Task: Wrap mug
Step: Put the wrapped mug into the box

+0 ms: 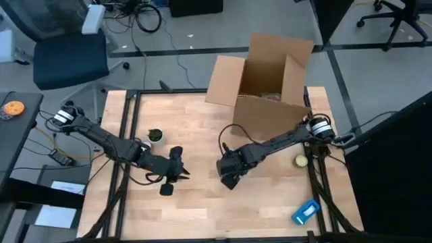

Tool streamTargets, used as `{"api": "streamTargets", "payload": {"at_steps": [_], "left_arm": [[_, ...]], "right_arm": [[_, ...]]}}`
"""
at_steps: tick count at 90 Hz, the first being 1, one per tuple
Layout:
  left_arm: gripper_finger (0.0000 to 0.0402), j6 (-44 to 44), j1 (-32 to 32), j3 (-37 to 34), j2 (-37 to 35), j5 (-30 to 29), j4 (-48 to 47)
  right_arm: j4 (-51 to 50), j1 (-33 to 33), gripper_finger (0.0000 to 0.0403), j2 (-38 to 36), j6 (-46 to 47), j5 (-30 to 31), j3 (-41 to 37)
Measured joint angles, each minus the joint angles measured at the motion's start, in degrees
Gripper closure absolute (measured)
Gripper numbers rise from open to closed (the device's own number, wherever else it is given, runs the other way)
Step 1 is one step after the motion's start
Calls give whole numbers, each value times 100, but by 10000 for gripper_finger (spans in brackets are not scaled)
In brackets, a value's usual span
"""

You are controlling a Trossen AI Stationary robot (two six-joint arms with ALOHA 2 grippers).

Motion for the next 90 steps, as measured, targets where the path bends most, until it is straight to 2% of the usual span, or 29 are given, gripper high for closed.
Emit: {"api": "streamTargets", "payload": {"at_steps": [13, 20, 26, 40, 51, 61, 69, 78, 90], "left_arm": [[348, 38, 7, 0, 0, -18, -1], [348, 47, 7, 0, 0, -18, -3], [348, 187, 7, 5, -16, -17, 0], [348, 1040, 9, 477, -18, -44, -172], [348, 1707, 9, 1210, -20, -68, -548], [348, 1792, 9, 1949, -28, -101, -1201], [348, 1405, 7, 2342, -28, -107, -1833], [348, 1062, -35, 2437, -28, -104, -2211], [348, 1090, -41, 2275, -24, -92, -2344]], "right_arm": [[166, -151, 205, -25, 217, 74, -412], [-3, -199, 228, -7, 207, 141, -401], [-41, -203, 262, 10, 41, 158, -251], [-299, -146, 377, 66, -528, 336, 339], [-943, -74, 383, 64, -735, 505, 888], [-1714, 88, 387, 64, -809, 627, 1577], [-2428, 303, 387, 60, -777, 1123, 2410], [-3252, 617, 387, 60, -711, 2066, 3446], [-3491, 867, 387, 36, -1094, 3209, 4824]]}}
